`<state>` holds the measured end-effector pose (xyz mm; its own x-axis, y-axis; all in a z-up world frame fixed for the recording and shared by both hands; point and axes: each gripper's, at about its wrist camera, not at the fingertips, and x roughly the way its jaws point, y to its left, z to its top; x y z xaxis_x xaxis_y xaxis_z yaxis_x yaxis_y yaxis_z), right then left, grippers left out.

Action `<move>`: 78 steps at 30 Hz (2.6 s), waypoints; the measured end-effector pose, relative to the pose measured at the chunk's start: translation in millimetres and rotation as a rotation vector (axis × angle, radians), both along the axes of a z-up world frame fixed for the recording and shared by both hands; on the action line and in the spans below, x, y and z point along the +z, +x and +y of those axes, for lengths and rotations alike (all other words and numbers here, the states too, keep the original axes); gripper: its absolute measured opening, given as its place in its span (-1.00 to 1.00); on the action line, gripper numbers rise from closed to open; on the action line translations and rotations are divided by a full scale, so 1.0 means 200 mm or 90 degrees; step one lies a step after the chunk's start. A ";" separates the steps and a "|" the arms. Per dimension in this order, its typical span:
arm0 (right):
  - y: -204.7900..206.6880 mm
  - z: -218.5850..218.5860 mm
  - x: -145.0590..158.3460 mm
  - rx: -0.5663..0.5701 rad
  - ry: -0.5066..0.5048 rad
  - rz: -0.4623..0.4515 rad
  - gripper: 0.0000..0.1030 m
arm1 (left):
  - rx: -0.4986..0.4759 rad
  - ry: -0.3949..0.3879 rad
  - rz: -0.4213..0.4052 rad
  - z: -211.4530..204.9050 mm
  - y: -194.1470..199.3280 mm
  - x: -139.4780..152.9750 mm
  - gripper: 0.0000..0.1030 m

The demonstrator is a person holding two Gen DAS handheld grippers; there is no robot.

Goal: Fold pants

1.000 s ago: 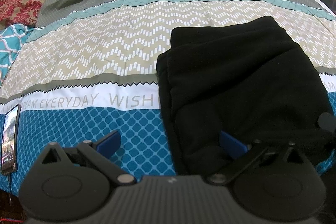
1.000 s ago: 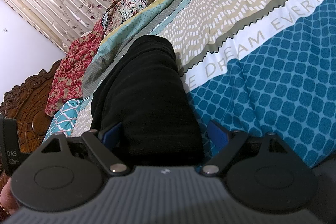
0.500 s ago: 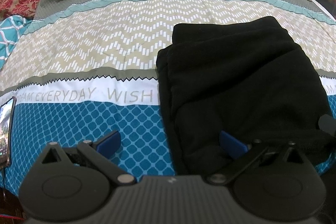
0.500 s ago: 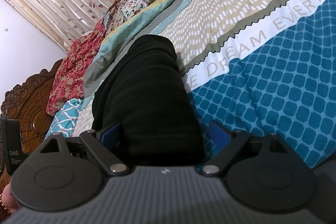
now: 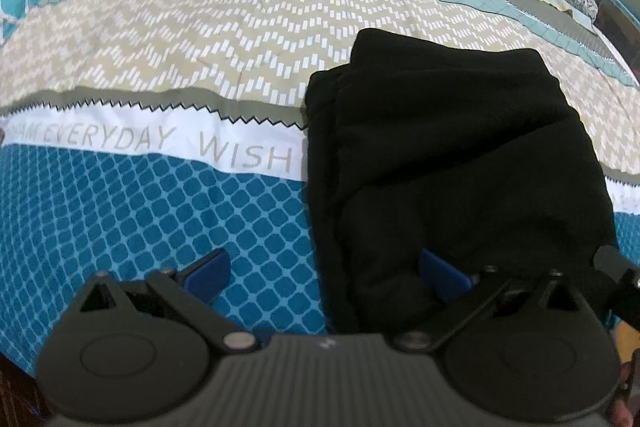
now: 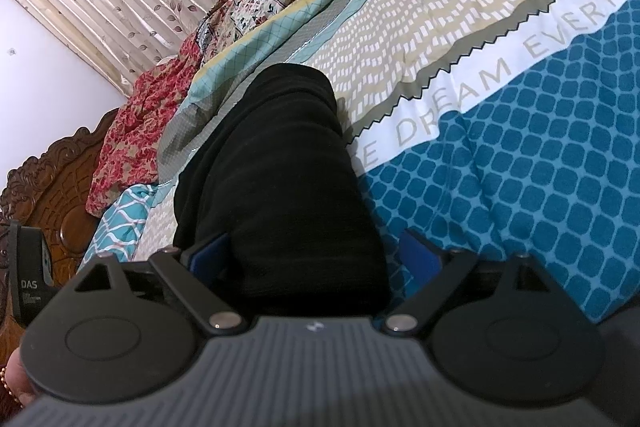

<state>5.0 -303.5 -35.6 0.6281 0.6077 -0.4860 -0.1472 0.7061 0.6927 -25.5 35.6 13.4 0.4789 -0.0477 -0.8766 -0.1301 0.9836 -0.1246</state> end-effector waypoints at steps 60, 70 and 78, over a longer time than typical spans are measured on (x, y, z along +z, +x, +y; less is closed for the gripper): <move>0.22 0.16 0.20 0.156 -0.058 -0.050 -0.12 | -0.093 -0.336 -0.054 0.11 0.15 0.08 -0.23; 0.62 0.28 0.56 0.136 -0.068 -0.257 -0.15 | -0.178 -0.232 -0.266 0.04 0.62 0.58 -0.23; 1.19 0.46 0.42 0.106 -0.105 -0.311 -0.15 | -0.142 -0.150 -0.306 0.05 1.26 0.49 -0.23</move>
